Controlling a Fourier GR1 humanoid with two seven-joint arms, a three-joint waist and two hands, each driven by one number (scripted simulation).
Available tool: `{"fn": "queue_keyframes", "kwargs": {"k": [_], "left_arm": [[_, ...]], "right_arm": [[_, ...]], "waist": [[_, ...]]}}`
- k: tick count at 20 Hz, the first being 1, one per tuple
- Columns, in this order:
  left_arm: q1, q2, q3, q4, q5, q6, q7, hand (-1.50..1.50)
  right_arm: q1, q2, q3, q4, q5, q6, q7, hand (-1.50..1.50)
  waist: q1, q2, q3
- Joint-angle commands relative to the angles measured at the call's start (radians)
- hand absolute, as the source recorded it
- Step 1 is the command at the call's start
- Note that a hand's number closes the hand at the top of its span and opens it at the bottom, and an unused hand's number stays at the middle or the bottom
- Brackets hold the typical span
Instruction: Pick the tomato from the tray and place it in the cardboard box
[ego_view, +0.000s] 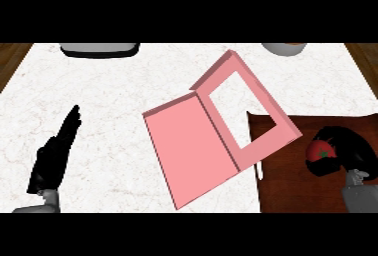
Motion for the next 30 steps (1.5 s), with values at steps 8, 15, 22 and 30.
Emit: {"fn": "queue_keyframes", "kwargs": {"k": [8, 15, 22, 30], "left_arm": [[0.034, -0.007, 0.017, -0.021, -0.003, 0.008, -0.022, 0.00], [-0.017, -0.010, 0.022, 0.024, -0.011, 0.005, -0.007, 0.00], [0.015, -0.007, 0.013, 0.009, -0.001, -0.018, -0.027, 0.00], [0.048, -0.017, -0.006, -0.067, -0.015, -0.014, 0.018, 0.00]], "right_arm": [[0.405, 0.005, 0.282, -0.527, 0.254, -0.041, 0.037, 1.50], [0.533, -0.041, 0.258, -0.843, 0.318, -0.004, 0.103, 1.50], [0.443, 0.078, 0.361, -1.059, 0.168, -0.066, 0.029, 1.50], [0.184, 0.215, 0.493, -1.074, 0.193, 0.062, 0.151, 1.50]], "waist": [[-0.026, -0.008, 0.000], [-0.013, -0.001, 0.000], [-0.005, -0.003, 0.001], [0.010, -0.001, 0.000]]}}
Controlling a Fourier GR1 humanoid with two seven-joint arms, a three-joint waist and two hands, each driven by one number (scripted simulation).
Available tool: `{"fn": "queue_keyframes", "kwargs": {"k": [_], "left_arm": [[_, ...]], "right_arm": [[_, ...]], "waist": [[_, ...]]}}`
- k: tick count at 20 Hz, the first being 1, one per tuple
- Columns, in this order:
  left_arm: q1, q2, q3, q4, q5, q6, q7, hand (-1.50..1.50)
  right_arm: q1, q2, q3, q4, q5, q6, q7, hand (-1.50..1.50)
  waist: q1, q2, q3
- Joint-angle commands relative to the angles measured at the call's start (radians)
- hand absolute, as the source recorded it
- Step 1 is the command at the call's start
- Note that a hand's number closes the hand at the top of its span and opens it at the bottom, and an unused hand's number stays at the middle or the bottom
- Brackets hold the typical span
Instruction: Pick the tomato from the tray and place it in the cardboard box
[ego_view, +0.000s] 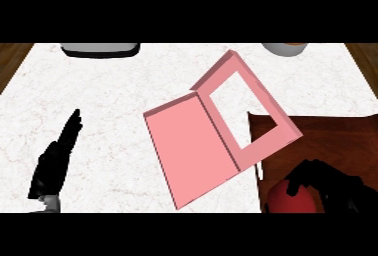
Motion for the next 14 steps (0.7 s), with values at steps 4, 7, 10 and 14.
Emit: {"fn": "queue_keyframes", "kwargs": {"k": [4, 7, 10, 14], "left_arm": [[0.029, 0.022, 0.022, 0.008, 0.023, -0.034, -0.031, 0.00], [-0.054, -0.016, 0.000, 0.059, -0.020, 0.013, -0.006, 0.00], [-0.046, 0.035, 0.064, 0.087, 0.047, -0.050, -0.055, 0.00], [-0.052, -0.003, 0.009, 0.032, -0.012, -0.007, 0.011, 0.00]], "right_arm": [[-0.297, 0.193, 0.138, -0.015, 0.042, 0.156, 0.206, 1.50], [-0.508, 0.213, 0.064, 0.121, -0.030, 0.178, 0.318, 1.50], [-0.620, 0.215, -0.019, 0.232, -0.091, 0.186, 0.333, 1.50], [-0.798, 0.216, -0.024, 0.466, -0.144, 0.076, 0.391, 1.50]], "waist": [[0.008, 0.001, -0.001], [0.004, 0.004, 0.000], [0.003, 0.004, 0.000], [0.015, 0.006, 0.000]]}}
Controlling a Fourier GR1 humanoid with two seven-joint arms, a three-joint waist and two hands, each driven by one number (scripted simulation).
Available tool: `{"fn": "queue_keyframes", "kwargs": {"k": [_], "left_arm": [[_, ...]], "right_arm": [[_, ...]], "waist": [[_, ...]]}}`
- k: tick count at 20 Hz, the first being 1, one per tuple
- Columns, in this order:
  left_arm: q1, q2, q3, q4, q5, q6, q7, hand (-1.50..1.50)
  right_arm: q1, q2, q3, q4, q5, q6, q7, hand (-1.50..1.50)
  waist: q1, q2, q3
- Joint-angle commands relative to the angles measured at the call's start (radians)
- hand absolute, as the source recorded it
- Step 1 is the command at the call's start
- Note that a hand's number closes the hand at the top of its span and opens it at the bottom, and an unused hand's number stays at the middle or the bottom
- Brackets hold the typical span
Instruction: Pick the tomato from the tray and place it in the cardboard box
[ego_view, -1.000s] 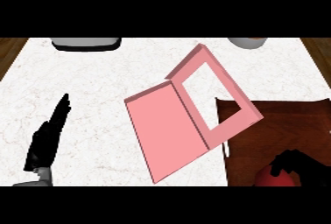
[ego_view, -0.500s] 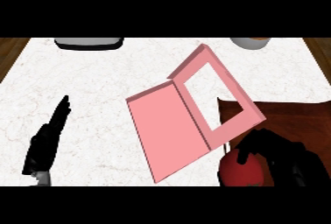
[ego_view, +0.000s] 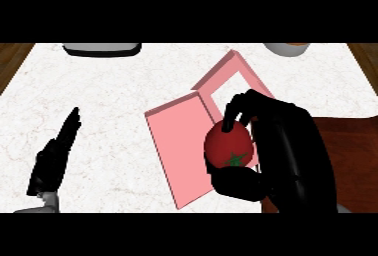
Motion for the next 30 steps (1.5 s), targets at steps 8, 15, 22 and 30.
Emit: {"fn": "queue_keyframes", "kwargs": {"k": [8, 15, 22, 30], "left_arm": [[-0.037, -0.001, 0.007, -0.021, -0.001, -0.004, 0.045, 0.00], [0.022, -0.022, -0.014, -0.042, -0.015, 0.000, 0.007, 0.00], [-0.018, 0.004, 0.018, -0.045, 0.012, -0.030, 0.055, 0.00], [0.003, 0.006, 0.026, -0.030, 0.006, -0.023, 0.013, 0.00]], "right_arm": [[-0.223, 0.012, 0.040, 0.573, -0.109, -0.266, -0.013, 1.50], [-0.228, 0.012, 0.074, 0.795, -0.209, -0.461, -0.026, -1.50], [-0.375, 0.012, 0.054, 1.000, -0.361, -0.664, -0.155, -1.50], [-0.269, 0.012, -0.020, 0.853, -0.390, -1.006, -0.212, -1.50]], "waist": [[0.008, 0.003, 0.001], [0.006, 0.002, 0.001], [0.012, 0.003, 0.001], [-0.002, -0.001, 0.002]]}}
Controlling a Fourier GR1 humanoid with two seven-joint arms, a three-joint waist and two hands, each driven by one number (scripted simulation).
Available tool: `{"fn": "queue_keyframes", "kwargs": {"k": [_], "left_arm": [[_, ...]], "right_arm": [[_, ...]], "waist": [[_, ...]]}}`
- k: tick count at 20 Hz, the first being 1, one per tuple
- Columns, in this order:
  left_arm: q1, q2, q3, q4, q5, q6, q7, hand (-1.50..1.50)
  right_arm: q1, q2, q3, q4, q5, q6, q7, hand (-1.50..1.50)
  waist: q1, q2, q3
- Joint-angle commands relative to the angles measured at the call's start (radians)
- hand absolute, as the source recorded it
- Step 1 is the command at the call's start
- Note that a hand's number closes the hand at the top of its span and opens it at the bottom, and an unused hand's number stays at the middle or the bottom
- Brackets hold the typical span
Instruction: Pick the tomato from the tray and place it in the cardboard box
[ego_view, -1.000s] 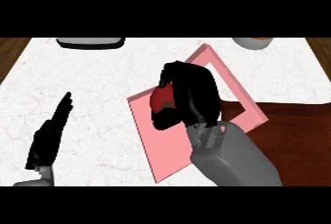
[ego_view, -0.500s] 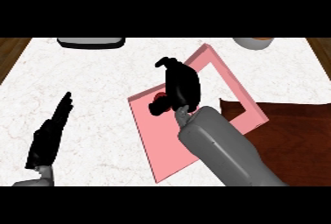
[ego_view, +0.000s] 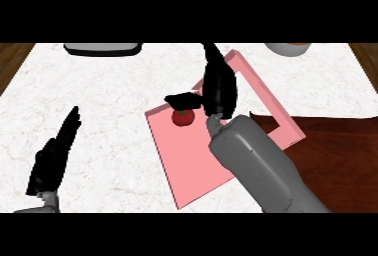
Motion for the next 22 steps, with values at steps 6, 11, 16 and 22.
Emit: {"fn": "queue_keyframes", "kwargs": {"k": [6, 11, 16, 22], "left_arm": [[-0.012, -0.004, 0.001, -0.020, -0.017, 0.018, 0.033, 0.00], [0.046, 0.005, 0.024, 0.009, 0.000, 0.007, -0.042, 0.00], [0.035, 0.000, 0.015, -0.056, 0.009, -0.004, 0.037, 0.00], [0.054, -0.019, 0.008, 0.007, -0.024, 0.025, -0.036, 0.00]], "right_arm": [[0.159, -0.068, -0.205, -0.236, -0.185, -0.136, -0.199, -1.50], [0.373, -0.197, -0.265, -0.473, -0.188, -0.101, -0.141, -1.50], [0.557, -0.343, -0.431, -0.682, -0.404, 0.031, -0.230, -1.50], [0.735, -0.467, -0.686, -0.712, -0.704, 0.271, -0.428, -1.50]], "waist": [[-0.023, -0.005, 0.001], [-0.038, -0.010, 0.000], [-0.041, -0.009, 0.001], [-0.032, -0.005, 0.001]]}}
